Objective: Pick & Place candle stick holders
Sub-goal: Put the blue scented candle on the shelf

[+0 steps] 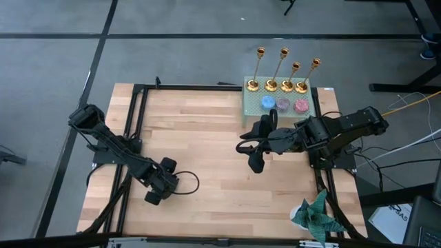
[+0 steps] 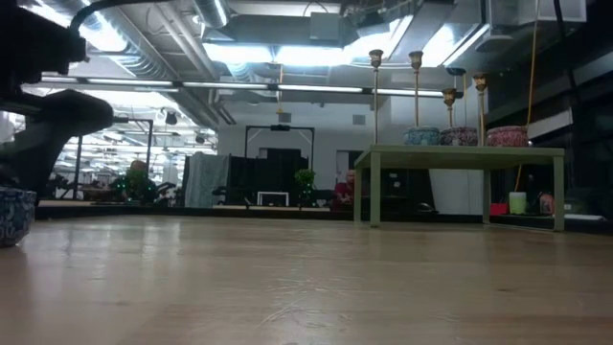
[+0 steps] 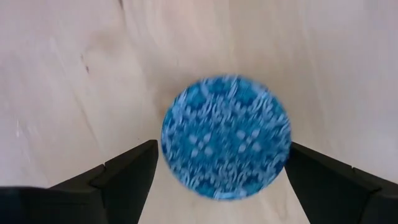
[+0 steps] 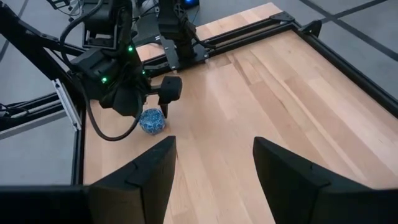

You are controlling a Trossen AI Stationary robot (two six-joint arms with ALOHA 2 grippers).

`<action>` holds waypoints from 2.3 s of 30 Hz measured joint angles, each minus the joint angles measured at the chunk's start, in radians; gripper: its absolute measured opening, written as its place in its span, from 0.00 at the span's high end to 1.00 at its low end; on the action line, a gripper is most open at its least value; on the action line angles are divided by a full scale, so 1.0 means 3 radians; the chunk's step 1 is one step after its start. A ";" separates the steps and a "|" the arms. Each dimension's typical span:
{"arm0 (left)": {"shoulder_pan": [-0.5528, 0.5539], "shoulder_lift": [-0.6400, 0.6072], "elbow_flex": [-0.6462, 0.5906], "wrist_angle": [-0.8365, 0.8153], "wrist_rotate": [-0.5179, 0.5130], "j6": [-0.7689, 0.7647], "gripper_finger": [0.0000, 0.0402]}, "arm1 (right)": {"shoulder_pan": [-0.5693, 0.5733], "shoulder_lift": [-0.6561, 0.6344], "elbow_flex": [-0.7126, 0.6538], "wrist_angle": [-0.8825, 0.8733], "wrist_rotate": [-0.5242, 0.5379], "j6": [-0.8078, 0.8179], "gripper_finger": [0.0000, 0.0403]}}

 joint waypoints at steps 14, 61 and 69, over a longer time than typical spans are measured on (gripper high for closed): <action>0.0000 0.0114 0.0007 0.0219 -0.0001 0.0125 0.22 | 0.0000 0.0000 0.0000 0.0000 0.0001 0.0039 0.46; 0.2731 0.1153 0.2860 -0.0360 0.0421 0.1633 0.29 | 0.0057 -0.0888 -0.0619 -0.0599 -0.0551 -0.0088 0.46; 0.2947 0.1641 0.3810 -0.0402 0.0228 0.1783 0.29 | 0.0095 -0.1833 -0.1885 0.0437 -0.0643 -0.0049 0.46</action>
